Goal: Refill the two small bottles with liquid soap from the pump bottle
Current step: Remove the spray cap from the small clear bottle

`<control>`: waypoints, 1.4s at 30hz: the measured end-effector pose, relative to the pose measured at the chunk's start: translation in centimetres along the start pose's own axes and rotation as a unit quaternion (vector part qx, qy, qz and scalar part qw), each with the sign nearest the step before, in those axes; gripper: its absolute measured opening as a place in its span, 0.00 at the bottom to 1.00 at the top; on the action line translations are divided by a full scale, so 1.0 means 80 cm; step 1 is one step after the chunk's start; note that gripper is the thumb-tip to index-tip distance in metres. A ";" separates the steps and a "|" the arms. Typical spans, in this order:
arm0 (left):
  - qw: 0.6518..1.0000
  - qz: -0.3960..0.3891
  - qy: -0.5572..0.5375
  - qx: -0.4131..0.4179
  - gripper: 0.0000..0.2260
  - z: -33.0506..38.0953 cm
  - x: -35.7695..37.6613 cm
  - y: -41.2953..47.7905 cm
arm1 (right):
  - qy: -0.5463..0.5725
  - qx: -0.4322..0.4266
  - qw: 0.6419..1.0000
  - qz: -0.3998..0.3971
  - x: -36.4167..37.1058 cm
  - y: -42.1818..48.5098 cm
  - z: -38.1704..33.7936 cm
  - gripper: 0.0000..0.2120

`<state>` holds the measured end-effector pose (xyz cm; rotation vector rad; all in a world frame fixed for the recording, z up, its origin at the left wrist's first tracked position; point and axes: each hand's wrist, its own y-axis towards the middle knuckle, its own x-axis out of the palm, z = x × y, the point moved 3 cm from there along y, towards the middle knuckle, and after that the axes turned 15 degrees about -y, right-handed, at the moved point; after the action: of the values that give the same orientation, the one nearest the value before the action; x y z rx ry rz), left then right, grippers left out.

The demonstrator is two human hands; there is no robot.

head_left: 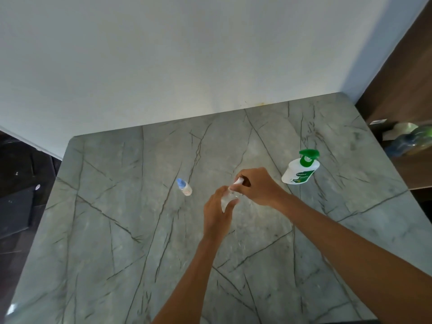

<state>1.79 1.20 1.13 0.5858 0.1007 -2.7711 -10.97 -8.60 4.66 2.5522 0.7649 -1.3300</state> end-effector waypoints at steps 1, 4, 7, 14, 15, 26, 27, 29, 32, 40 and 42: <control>1.000 0.000 -0.003 0.001 0.16 0.003 -0.002 -0.003 | -0.007 -0.008 1.000 0.000 -0.002 -0.004 -0.005 0.09; 1.000 -0.012 -0.012 0.005 0.16 0.010 -0.011 -0.012 | -0.030 -0.045 0.998 -0.008 -0.011 -0.015 -0.020 0.04; 0.999 -0.042 -0.020 0.022 0.15 0.015 -0.022 -0.024 | -0.063 -0.096 0.992 -0.058 -0.017 -0.028 -0.034 0.12; 0.996 -0.061 -0.030 0.050 0.16 0.019 -0.042 -0.042 | -0.108 -0.028 0.989 -0.098 -0.029 -0.045 -0.050 0.20; 0.996 -0.065 -0.026 0.054 0.16 0.020 -0.043 -0.043 | -0.123 -0.037 0.987 -0.093 -0.026 -0.046 -0.053 0.16; 0.996 -0.071 -0.039 0.046 0.17 0.015 -0.052 -0.055 | -0.117 -0.010 0.991 -0.064 -0.020 -0.059 -0.063 0.19; 0.996 -0.071 -0.039 0.046 0.17 0.016 -0.053 -0.056 | -0.111 -0.017 0.992 -0.055 -0.021 -0.060 -0.064 0.14; 0.995 -0.076 -0.038 0.044 0.17 0.014 -0.054 -0.057 | -0.069 -0.050 0.994 -0.062 -0.021 -0.064 -0.068 0.08; 0.996 -0.077 -0.042 0.034 0.18 0.010 -0.052 -0.060 | -0.034 -0.050 0.993 -0.098 -0.019 -0.066 -0.067 0.21; 0.995 -0.080 -0.046 0.030 0.17 0.015 -0.044 -0.064 | -0.090 -0.018 0.992 -0.086 -0.021 -0.071 -0.063 0.11; 0.995 -0.081 -0.045 0.032 0.17 0.015 -0.042 -0.067 | -0.060 -0.045 0.992 -0.104 -0.021 -0.074 -0.060 0.15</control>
<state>2.63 7.05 3.61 0.4862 0.0409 -2.9627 -11.32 -2.36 9.39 2.3514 1.0662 -1.4560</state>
